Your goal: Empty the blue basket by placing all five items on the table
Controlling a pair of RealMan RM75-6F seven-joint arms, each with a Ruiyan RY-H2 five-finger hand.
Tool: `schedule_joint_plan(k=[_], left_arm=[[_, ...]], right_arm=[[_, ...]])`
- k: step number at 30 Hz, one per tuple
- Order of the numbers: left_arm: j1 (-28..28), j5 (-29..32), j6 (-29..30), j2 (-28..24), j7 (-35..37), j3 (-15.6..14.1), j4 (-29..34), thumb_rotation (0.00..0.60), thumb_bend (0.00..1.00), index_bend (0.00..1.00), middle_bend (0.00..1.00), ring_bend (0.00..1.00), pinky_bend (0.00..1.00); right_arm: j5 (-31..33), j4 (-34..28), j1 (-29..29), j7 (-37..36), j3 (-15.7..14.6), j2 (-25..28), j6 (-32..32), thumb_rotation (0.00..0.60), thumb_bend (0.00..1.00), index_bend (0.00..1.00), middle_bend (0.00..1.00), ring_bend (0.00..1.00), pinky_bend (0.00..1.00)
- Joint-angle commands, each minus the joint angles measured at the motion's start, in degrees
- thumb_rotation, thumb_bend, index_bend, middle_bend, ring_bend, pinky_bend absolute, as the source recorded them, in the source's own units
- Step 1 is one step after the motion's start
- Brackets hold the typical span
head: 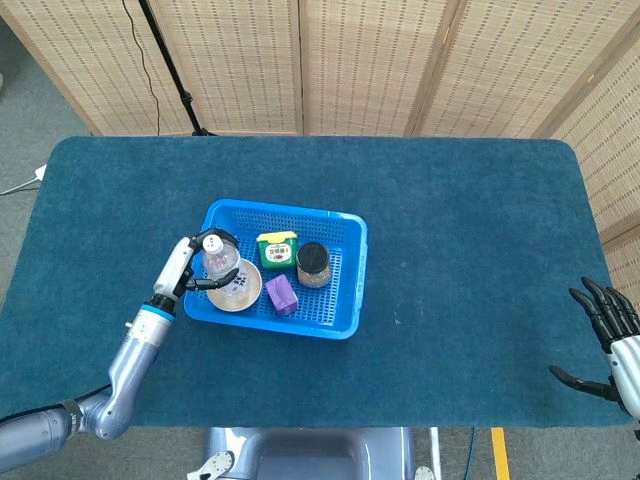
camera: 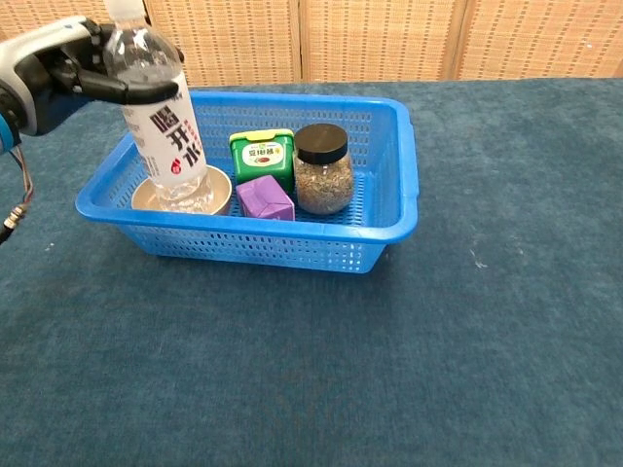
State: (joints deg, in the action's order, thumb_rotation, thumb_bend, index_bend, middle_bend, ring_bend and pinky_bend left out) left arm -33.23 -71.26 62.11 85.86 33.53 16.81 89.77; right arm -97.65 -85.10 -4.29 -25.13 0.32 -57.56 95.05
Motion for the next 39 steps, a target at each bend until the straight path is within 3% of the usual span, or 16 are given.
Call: schedule_joint_plan(k=[1,7,14,22,36,39], left_arm=[[2.3,-4.1,4.0,-5.7,2.5,1.7,5.9,0.6,0.41,0.66,0.49,0.45,0.44],[6.0,-7.5,10.2,-15.5,2.5,4.4,12.1,0.6,0.41,0.66,0.49,0.45,0.44],[8.1,-1.6,8.8,-18.8,8.6,5.8,6.4,0.6,0.41,0.65,0.49,0.45,0.44],[4.5,3.1,1.8,-12.4,16.9,6.8,-11.7,0.6,0.41,0.64,0.49,0.44,0.44],[-7.3,9.2,-10.7,1.6,14.3,9.0,-33.6,0.6,0.41,0.64,0.49,0.44,0.44],[-9.8,9.9,-12.9,3.9,14.0,9.7,-37.9,0.6,0.4,0.56,0.42,0.37,0.39]], right_arm=[[-0.2,-0.1,0.0,0.3,-0.1,-0.1,-0.1,0.6,0.0,0.0,0.0,0.0,0.0],[-0.8,-0.6,0.0,1.2,-0.5,-0.1,-0.3,0.6,0.0,0.0,0.0,0.0,0.0],[-1.7,-1.1,0.1,1.7,-0.8,-0.1,0.1,0.6,0.0,0.0,0.0,0.0,0.0],[-3.9,-0.8,-0.8,1.5,-1.7,-0.8,-0.9,0.6,0.0,0.0,0.0,0.0,0.0],[-1.9,1.4,-2.0,4.8,-0.9,-3.4,-3.6,0.6,0.0,0.0,0.0,0.0,0.0],[-0.2,2.4,-2.7,5.2,-0.4,-4.4,-5.6,0.6,0.0,0.0,0.0,0.0,0.0]])
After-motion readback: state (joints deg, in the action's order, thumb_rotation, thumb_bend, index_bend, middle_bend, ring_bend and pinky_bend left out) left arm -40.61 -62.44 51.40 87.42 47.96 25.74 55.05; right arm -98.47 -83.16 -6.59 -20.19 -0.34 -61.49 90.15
